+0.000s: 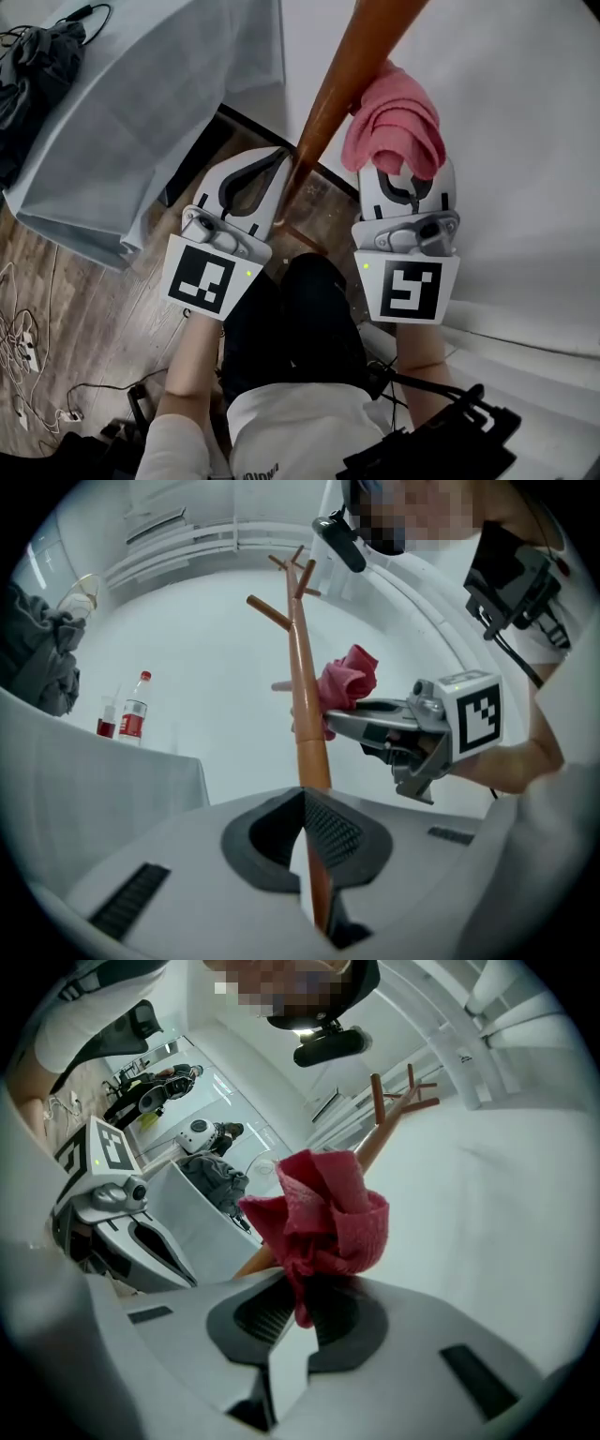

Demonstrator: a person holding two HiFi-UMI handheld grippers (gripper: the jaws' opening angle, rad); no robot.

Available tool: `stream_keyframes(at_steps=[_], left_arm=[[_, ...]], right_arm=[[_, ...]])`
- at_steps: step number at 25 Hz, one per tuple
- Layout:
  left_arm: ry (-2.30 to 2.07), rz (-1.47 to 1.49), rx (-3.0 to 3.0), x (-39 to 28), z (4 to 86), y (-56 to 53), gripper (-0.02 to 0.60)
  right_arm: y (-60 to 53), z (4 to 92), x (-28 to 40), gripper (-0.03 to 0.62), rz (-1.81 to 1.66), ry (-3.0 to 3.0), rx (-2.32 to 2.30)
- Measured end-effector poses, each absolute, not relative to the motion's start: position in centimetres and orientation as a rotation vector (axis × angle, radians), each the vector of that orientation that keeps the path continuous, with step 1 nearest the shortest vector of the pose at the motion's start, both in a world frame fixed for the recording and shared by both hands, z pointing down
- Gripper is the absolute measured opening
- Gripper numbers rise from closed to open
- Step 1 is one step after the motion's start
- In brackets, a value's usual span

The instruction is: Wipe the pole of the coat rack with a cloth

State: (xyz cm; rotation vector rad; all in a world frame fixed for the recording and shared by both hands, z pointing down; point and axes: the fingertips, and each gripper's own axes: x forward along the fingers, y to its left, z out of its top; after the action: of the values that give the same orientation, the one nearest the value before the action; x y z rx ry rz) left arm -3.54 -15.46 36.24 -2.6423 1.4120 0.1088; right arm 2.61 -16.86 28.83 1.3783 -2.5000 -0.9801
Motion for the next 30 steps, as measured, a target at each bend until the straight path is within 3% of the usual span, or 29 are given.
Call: stream_keyframes(at_steps=[7, 12, 19, 30], left_arm=[[1.346, 0.187, -2.612, -2.7, 34.5, -15.2, 0.014], [1.345, 0.19, -2.605, -2.5, 33.4, -15.0, 0.014], [1.346, 0.034, -2.551, -1.1, 45.5, -15.8, 0.014], [1.431, 0.012, -2.55, -1.8, 49.3, -16.4, 0.014]], right_arm=[[-17.1, 28.3, 2.6, 0.047, -1.054, -2.459, 1.366], [-17.3, 32.5, 4.0, 0.048, -1.101, -2.391, 1.282], [-17.7, 38.0, 3.5, 0.048, -1.016, -2.397, 1.251], [-18.3, 46.2, 3.0, 0.048, -0.893, -2.399, 1.2]])
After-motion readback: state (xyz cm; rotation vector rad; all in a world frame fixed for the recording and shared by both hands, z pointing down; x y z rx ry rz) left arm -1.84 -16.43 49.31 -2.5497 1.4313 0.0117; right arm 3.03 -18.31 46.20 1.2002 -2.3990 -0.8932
